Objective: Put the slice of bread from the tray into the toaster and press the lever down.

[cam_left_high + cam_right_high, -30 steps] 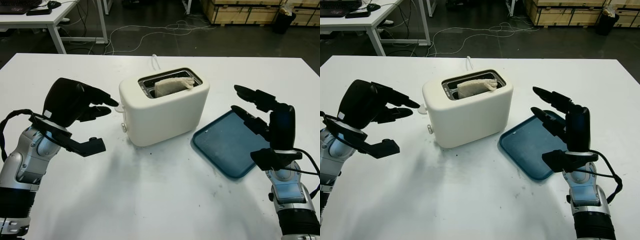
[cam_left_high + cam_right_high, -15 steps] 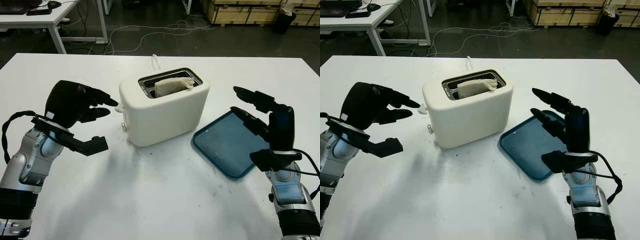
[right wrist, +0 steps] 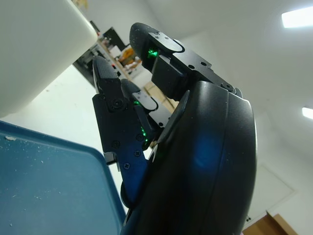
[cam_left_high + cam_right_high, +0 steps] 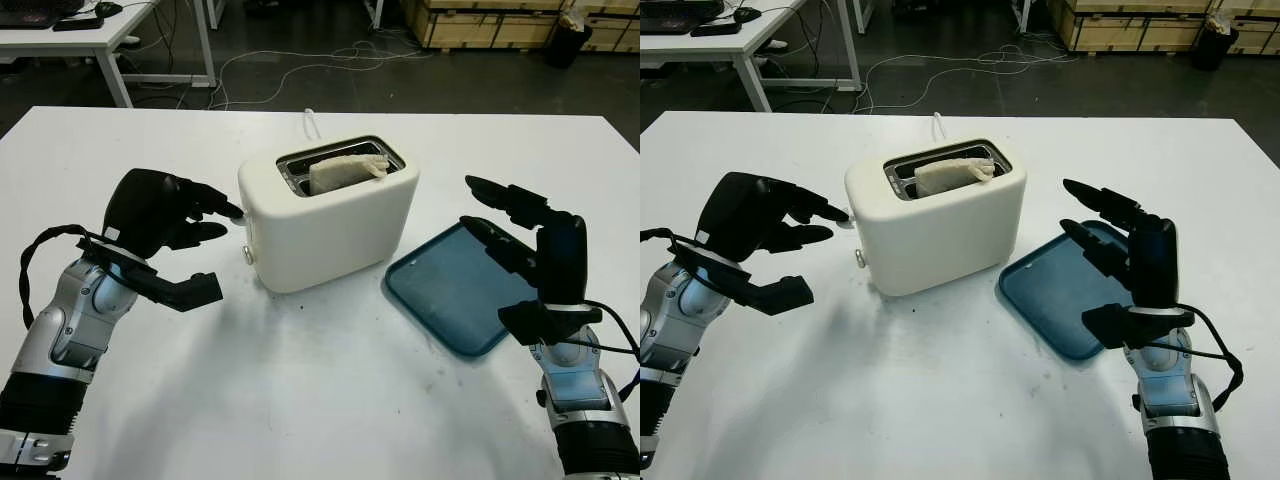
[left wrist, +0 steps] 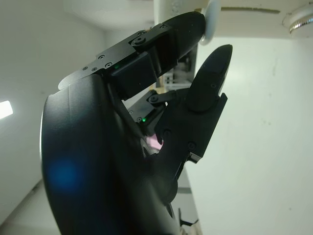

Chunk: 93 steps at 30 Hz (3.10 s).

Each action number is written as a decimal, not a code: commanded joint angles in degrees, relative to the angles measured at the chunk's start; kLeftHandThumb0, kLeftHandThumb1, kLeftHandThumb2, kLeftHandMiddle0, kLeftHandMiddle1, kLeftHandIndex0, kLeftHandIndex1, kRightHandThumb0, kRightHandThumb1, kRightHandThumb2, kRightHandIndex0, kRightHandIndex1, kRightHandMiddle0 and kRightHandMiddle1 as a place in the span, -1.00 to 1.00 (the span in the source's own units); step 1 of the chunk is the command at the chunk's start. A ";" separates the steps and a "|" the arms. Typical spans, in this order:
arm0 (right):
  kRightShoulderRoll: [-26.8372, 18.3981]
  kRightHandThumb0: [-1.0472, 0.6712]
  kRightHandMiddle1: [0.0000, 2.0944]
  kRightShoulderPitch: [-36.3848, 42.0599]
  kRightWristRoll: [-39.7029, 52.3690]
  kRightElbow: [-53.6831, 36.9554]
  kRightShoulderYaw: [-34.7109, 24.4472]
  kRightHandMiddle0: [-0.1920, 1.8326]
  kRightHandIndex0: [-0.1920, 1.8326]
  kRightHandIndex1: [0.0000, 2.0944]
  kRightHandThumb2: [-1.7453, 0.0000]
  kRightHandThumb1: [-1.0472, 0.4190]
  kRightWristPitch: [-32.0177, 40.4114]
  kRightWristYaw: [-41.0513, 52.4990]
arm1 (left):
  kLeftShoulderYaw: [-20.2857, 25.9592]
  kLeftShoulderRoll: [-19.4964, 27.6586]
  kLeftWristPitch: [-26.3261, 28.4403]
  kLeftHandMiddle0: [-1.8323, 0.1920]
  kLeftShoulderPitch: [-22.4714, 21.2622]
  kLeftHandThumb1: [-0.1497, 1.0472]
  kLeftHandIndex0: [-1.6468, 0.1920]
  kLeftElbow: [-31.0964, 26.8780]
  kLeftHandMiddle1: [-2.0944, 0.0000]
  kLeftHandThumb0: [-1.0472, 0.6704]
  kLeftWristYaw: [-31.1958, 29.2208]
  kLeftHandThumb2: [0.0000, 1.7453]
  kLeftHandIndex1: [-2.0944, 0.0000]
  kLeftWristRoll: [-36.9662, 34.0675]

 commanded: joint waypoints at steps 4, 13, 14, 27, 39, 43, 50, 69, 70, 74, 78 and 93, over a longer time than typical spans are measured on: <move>-0.27 0.00 -1.00 -0.25 -0.65 -0.43 0.36 0.13 0.19 -0.99 1.00 -0.72 -0.23 0.08 | -0.56 -0.11 -0.13 -0.23 -1.19 0.35 -0.61 0.80 0.12 0.05 -0.26 -1.00 1.00 -0.65; -0.38 0.00 -0.99 -0.36 -0.36 0.18 0.58 0.14 0.19 -0.99 1.00 -0.71 -0.92 0.25 | -1.10 -0.10 -0.62 -0.23 -1.71 0.34 -0.62 1.73 0.10 0.06 0.16 -1.00 0.99 -0.33; -0.39 0.01 -0.99 -0.35 -0.41 0.06 0.60 0.14 0.20 -0.99 1.00 -0.71 -0.89 0.21 | -1.13 -0.09 -0.75 -0.24 -1.77 0.33 -0.62 1.88 0.09 0.06 0.26 -1.00 0.99 -0.32; -0.11 0.04 -1.00 0.14 -0.59 -0.47 0.60 0.14 0.19 -1.00 1.00 -0.71 -0.30 0.26 | -1.17 -1.50 -0.17 -0.20 -1.50 0.38 -0.62 2.21 0.02 0.15 0.32 -0.99 0.99 -1.11; -0.24 0.03 -1.00 0.19 -1.07 -0.20 0.66 0.13 0.19 -1.00 1.00 -0.71 -0.86 -0.07 | -2.74 -2.89 -1.66 -0.18 -2.80 0.48 -0.70 4.47 -0.14 0.16 3.11 -0.98 0.96 0.40; -0.17 0.02 -1.00 0.26 -0.81 -0.27 0.58 0.13 0.19 -1.00 1.00 -0.71 -0.59 0.06 | -3.48 -2.70 -2.38 -0.18 -3.25 0.51 -0.71 5.49 -0.13 0.17 4.11 -0.98 0.95 0.59; -0.20 0.02 -1.00 0.45 -0.68 -0.50 0.49 0.13 0.19 -1.00 1.00 -0.72 -0.36 0.20 | -4.32 -2.05 -1.86 -0.21 -3.40 0.59 -0.73 5.94 -0.16 0.11 5.50 -0.96 0.94 1.92; -0.33 0.05 -1.00 0.30 -0.87 0.07 0.38 0.14 0.19 -1.00 1.00 -0.73 -1.18 -0.26 | -4.77 -5.00 0.65 -0.18 -0.46 0.62 -0.69 4.41 -0.20 0.16 5.79 -0.99 0.95 0.52; -0.31 0.05 -1.00 0.31 -0.84 0.02 0.34 0.14 0.19 -1.00 1.00 -0.73 -1.12 -0.27 | -4.78 -5.30 1.38 -0.18 -0.22 0.63 -0.68 4.15 -0.21 0.16 5.60 -0.98 0.95 0.48; -0.17 0.04 -1.00 0.50 -0.74 -0.41 0.18 0.14 0.19 -1.00 1.00 -0.73 -0.49 -0.25 | -5.19 -6.76 4.46 -0.15 0.87 0.67 -0.65 3.73 -0.22 0.15 4.72 -0.97 0.96 0.41; -0.23 0.03 -1.00 0.93 -0.35 -0.96 -0.07 0.13 0.19 -1.00 1.00 -0.73 -0.42 0.01 | -5.96 -9.97 7.58 -0.08 1.61 0.69 -0.61 6.21 -0.28 0.26 3.92 -0.98 0.98 -1.66; -1.12 0.04 -1.00 1.86 0.37 -1.86 -1.01 0.12 0.17 -1.00 1.00 -0.75 -1.27 1.06 | -12.09 -17.81 14.88 0.03 3.24 0.79 -0.57 14.87 -0.27 0.18 7.92 -0.89 1.00 -1.98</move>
